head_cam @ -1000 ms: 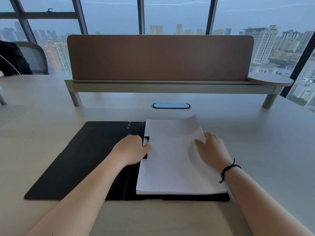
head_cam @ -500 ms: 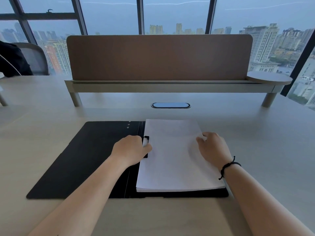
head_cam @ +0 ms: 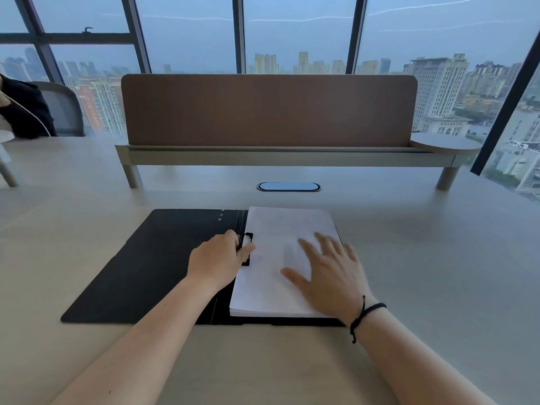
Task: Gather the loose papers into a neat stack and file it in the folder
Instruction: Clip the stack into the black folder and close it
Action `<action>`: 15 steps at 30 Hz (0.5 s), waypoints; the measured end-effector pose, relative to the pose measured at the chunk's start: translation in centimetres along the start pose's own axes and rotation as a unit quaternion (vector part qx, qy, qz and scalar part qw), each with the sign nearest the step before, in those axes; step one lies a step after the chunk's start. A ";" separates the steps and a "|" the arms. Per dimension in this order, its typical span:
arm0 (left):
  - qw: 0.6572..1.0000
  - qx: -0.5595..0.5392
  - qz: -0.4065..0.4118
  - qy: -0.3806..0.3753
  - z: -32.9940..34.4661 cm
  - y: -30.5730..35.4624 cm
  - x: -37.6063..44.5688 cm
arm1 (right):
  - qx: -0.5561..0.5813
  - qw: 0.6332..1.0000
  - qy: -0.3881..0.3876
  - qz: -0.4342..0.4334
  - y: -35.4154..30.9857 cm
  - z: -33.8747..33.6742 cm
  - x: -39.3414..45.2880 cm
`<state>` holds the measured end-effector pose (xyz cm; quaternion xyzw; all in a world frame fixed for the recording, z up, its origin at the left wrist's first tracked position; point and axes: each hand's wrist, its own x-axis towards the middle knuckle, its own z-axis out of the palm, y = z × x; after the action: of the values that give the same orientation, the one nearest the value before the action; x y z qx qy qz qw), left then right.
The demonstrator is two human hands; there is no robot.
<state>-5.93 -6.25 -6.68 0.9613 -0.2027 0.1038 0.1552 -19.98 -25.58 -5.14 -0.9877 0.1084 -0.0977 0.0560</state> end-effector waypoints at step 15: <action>0.999 0.017 0.001 -0.047 -2.4 -1.5 -7.5 | 0.019 1.000 0.000 -0.012 0.1 0.6 -2.3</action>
<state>-12.32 -1.43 -6.77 0.9673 -0.2095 0.0616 0.1290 -22.11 -25.09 -6.12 -0.9878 0.0942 -0.1004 0.0734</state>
